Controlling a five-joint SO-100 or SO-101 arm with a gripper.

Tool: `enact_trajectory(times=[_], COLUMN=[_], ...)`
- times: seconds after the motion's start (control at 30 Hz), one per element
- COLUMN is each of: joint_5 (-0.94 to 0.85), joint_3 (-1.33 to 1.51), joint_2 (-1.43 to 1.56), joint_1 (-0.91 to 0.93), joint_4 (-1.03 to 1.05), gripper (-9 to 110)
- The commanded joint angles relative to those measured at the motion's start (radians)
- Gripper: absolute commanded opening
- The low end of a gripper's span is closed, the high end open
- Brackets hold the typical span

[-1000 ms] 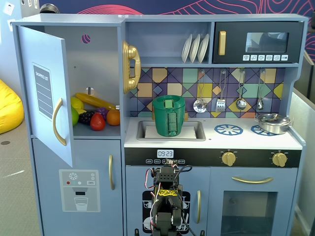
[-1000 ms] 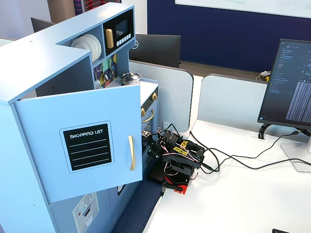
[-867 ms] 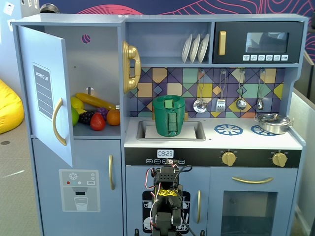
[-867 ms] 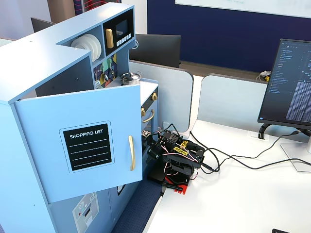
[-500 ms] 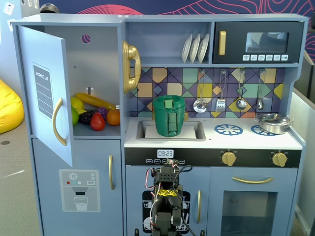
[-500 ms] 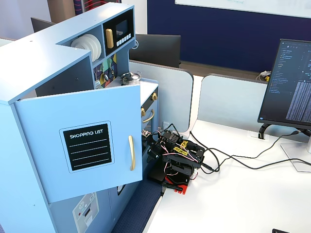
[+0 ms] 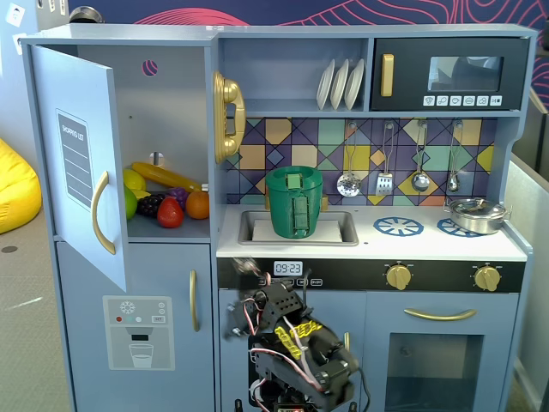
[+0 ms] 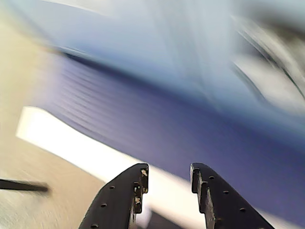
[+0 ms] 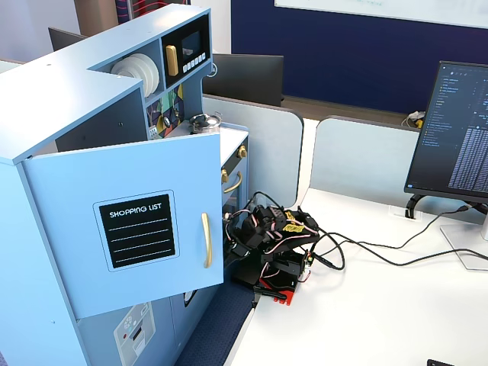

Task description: Close the left cabinet door

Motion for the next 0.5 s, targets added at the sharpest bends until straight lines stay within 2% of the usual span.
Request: enact_trajectory(times=[0.0, 0.2, 0.47], joint_5=[-0.094, -0.17, -0.255], joint_3=[-0.229, -0.479, -0.773], joint_2=[-0.083, -0.244, -0.525], joint_1=[-0.298, -0.598, -0.801], joint_4=[-0.15, -0.252, -0.35], gripper=[0, 0, 0])
